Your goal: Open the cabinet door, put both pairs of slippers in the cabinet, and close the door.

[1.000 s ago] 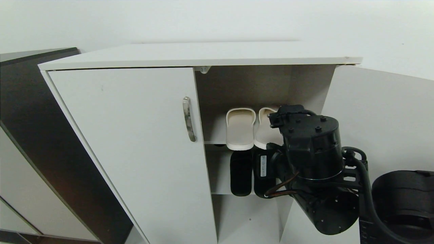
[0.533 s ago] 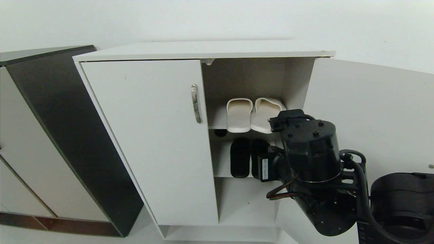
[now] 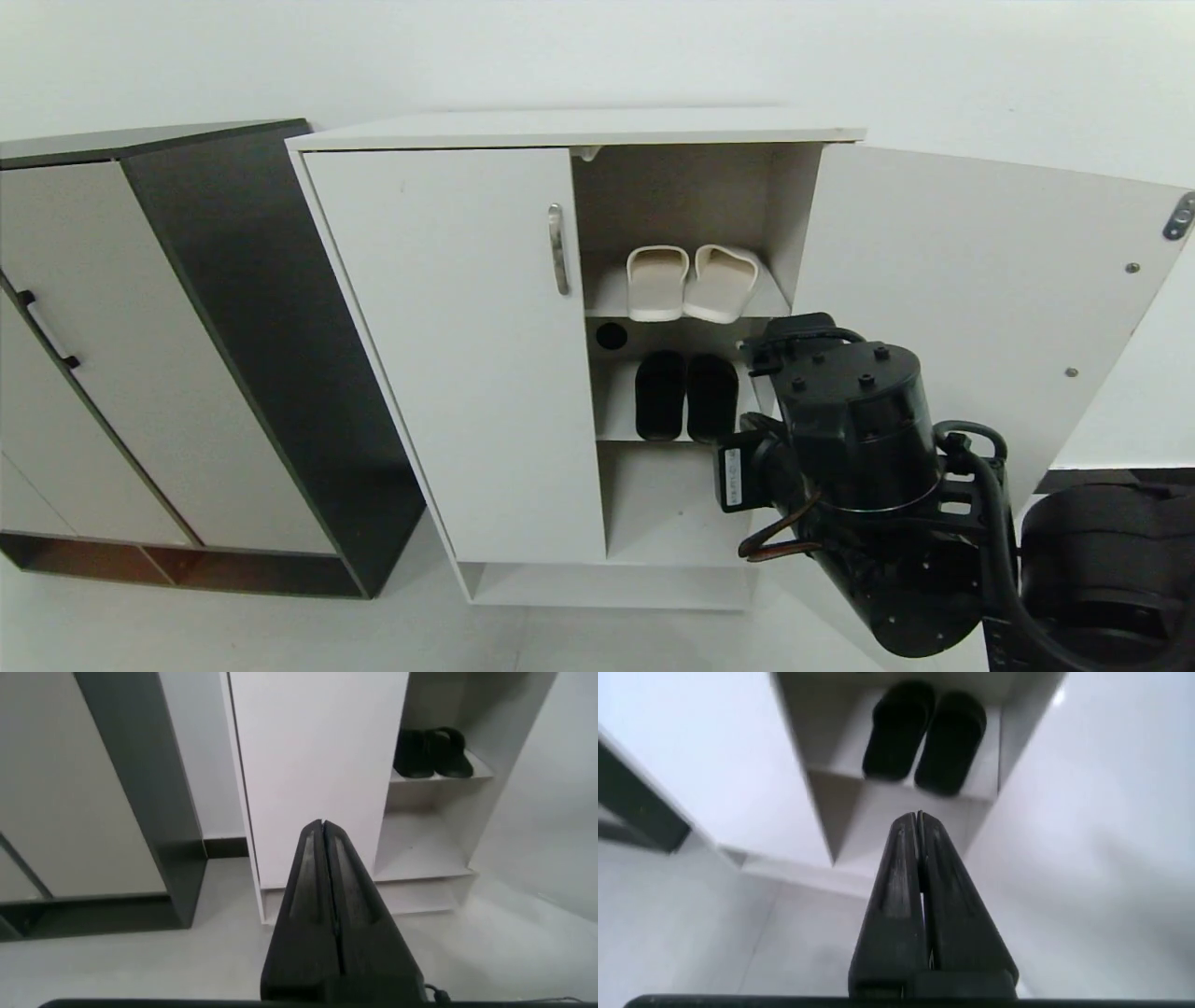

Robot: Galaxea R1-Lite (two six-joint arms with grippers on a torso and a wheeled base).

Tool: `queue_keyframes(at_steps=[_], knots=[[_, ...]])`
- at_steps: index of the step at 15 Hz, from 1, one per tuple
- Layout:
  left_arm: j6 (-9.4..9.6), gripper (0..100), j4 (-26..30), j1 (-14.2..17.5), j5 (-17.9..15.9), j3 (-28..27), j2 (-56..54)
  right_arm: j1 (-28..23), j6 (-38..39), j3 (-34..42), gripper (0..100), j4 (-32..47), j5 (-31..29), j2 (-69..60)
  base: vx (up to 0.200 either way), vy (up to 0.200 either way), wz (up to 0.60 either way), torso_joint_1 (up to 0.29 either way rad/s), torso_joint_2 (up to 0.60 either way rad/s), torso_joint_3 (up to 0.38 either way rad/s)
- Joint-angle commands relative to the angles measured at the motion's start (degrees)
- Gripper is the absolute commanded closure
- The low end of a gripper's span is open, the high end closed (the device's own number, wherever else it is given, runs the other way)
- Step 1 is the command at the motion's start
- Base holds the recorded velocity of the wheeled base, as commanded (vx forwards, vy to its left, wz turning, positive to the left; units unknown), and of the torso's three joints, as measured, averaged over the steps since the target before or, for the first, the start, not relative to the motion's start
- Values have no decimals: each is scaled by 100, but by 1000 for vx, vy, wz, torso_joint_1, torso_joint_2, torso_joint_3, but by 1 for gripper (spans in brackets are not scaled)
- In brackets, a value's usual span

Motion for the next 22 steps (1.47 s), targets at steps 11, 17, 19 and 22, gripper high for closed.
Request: queue_keyframes(at_steps=[11, 17, 19, 22], knots=[[-1, 100, -1, 1, 1, 0, -1, -178, -100, 189, 100, -159, 13, -7, -55, 0, 0, 1, 1, 0], [-1, 100, -1, 1, 1, 0, -1, -275, -144, 251, 100, -159, 13, -7, 0, 0, 0, 0, 0, 0], [-1, 100, -1, 1, 1, 0, -1, -275, -144, 259, 100, -159, 22, 19, 0, 0, 0, 0, 0, 0], [-1, 100, -1, 1, 1, 0, -1, -345, -144, 339, 100, -159, 189, -25, 0, 0, 0, 0, 0, 0]])
